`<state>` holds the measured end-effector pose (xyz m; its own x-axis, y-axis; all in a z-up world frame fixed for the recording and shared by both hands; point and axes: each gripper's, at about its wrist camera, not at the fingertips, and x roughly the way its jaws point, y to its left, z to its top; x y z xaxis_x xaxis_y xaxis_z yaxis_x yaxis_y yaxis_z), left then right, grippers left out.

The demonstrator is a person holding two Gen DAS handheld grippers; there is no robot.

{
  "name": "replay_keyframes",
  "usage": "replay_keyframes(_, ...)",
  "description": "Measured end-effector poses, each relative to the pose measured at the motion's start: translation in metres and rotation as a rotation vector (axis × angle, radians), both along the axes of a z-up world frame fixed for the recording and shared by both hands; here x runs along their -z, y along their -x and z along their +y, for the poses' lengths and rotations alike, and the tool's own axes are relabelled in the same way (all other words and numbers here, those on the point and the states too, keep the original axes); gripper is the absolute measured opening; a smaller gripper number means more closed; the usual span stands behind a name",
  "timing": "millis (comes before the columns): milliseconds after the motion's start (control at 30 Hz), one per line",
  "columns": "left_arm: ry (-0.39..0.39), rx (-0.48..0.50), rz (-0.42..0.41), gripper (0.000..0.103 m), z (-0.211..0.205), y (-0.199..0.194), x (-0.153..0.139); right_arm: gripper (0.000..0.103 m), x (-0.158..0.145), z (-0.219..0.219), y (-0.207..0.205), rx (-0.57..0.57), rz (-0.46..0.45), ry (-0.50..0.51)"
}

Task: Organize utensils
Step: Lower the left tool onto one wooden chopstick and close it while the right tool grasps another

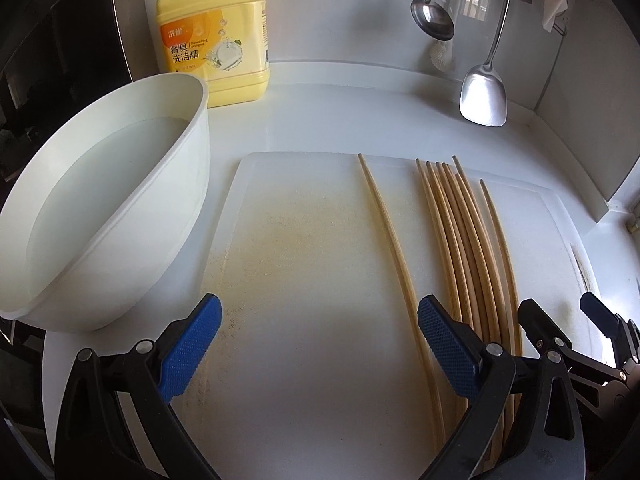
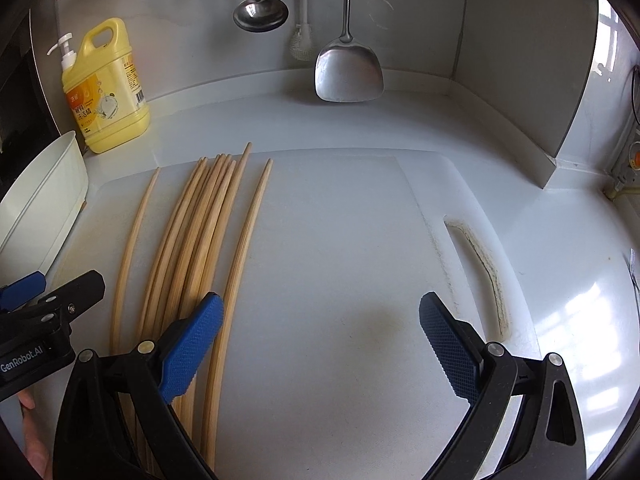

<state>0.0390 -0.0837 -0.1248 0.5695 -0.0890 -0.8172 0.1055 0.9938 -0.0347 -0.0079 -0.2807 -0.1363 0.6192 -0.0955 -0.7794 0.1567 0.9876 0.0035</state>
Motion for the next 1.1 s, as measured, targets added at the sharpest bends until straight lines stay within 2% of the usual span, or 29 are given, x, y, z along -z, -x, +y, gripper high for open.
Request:
replay_keyframes(333, -0.004, -0.014, 0.017, 0.097, -0.001, -0.005, 0.008, 0.093, 0.003, 0.009, -0.002, -0.037, 0.001, 0.037)
replay_keyframes(533, -0.007, -0.017, 0.006, 0.097, -0.006, -0.003, 0.009, 0.079, 0.003, 0.003, 0.001, -0.051, -0.01, 0.024)
replay_keyframes(600, -0.011, -0.019, 0.006, 0.097, -0.008, -0.002, 0.009, 0.078, 0.002, 0.0, 0.002, -0.05, -0.011, 0.024)
replay_keyframes(800, -0.003, -0.012, 0.003, 0.097, -0.016, 0.001, 0.007, 0.077, 0.002, -0.012, 0.006, -0.031, -0.016, 0.036)
replay_keyframes(967, -0.042, -0.034, 0.017, 0.098, -0.02, -0.004, 0.015, 0.076, 0.002, -0.022, 0.007, -0.017, -0.017, 0.043)
replay_keyframes(1100, -0.021, -0.069, 0.014, 0.098, -0.007, -0.002, 0.016, 0.076, 0.002, -0.024, 0.007, -0.024, -0.013, 0.038)
